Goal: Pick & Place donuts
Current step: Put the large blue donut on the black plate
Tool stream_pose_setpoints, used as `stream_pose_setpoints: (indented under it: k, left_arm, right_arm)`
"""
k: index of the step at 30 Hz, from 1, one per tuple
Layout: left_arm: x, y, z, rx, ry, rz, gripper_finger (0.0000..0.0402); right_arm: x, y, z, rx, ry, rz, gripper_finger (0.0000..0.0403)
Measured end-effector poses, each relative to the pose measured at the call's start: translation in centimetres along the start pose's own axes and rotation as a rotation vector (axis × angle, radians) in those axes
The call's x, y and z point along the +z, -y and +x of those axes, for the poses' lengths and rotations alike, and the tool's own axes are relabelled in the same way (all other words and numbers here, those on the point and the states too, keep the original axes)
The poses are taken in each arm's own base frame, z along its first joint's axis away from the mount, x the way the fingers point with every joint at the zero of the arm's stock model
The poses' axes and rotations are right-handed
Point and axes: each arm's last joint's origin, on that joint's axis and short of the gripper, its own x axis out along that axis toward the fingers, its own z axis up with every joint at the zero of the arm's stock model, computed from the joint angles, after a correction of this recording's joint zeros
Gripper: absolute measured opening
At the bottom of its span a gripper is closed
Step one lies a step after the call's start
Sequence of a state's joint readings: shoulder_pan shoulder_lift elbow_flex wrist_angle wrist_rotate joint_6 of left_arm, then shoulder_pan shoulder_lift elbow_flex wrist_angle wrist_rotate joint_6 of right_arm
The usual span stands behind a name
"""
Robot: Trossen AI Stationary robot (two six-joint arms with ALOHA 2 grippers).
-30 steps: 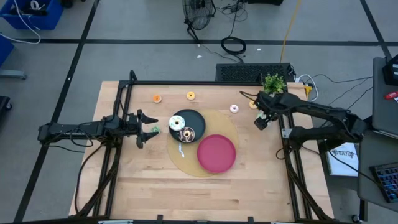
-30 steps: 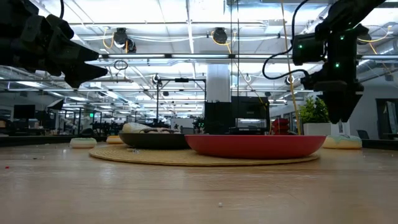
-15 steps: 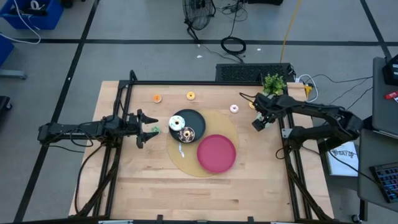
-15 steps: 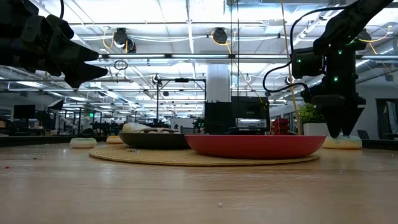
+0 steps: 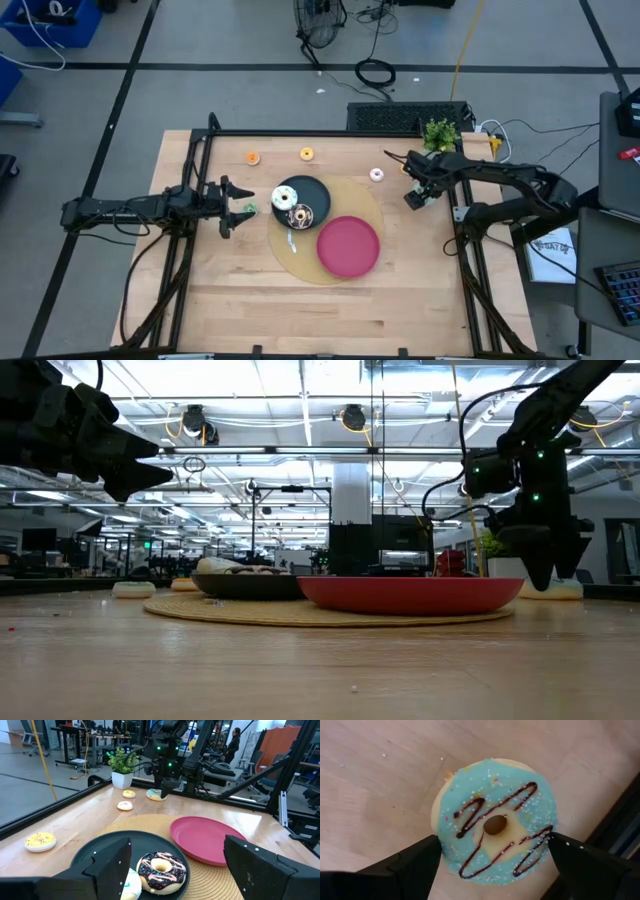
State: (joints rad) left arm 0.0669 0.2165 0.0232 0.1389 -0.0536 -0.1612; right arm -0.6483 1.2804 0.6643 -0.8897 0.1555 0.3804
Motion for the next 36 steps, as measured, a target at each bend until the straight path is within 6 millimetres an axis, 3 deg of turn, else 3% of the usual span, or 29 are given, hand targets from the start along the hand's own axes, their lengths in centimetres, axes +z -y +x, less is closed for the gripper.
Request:
stream_pose_setpoints:
  k: [8,23,36]
  left_arm:
    - [0.0,0.0,0.0,0.0,0.0,0.0,0.0315]
    - [0.0,0.0,0.0,0.0,0.0,0.0,0.0317]
    - [0.0,0.0,0.0,0.0,0.0,0.0,0.0317]
  right_arm:
    - [0.5,-0.3,0.9,-0.013,-0.033,0.003,0.035]
    - [0.9,-0.7,1.0,0.059,-0.01,0.002,0.0257]
    - [1.0,-1.1,0.1,0.213,0.047,0.004,0.0255]
